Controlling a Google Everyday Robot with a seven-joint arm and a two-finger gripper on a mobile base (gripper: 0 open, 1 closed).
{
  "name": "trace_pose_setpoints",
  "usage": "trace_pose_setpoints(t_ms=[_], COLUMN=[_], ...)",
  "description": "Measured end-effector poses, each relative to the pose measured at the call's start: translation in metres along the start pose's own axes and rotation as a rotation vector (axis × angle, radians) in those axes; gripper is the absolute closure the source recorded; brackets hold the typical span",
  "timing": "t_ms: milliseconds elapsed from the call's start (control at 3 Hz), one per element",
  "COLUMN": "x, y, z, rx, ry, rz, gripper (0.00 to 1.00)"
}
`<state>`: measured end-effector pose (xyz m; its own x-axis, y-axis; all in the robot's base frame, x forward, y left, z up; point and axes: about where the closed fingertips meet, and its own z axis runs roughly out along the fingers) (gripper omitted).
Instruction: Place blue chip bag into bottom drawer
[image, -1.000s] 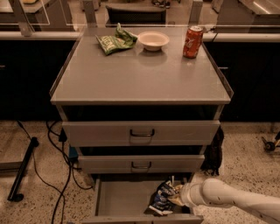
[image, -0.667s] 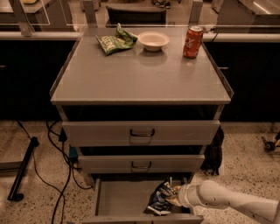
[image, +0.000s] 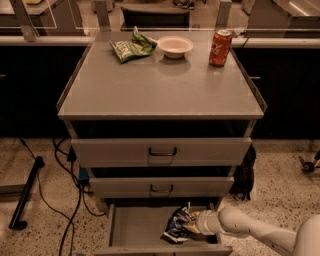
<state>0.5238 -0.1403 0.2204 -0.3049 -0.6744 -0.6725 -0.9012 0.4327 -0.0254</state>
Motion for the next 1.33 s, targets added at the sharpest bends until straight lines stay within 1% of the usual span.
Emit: trace_pose_setpoints(t_ms=[333, 667, 1000, 1333], x=[0.004, 0.006, 0.001, -0.005], y=[-0.006, -0.01, -0.011, -0.008], z=[0.024, 0.049, 0.075, 0.093], rx=[-0.014, -0.039, -0.074, -0.101], ry=[-0.011, -0.014, -0.027, -0.043], rz=[0.0, -0.004, -0.021, -0.044], gripper=[1.0, 1.0, 1.0, 1.0])
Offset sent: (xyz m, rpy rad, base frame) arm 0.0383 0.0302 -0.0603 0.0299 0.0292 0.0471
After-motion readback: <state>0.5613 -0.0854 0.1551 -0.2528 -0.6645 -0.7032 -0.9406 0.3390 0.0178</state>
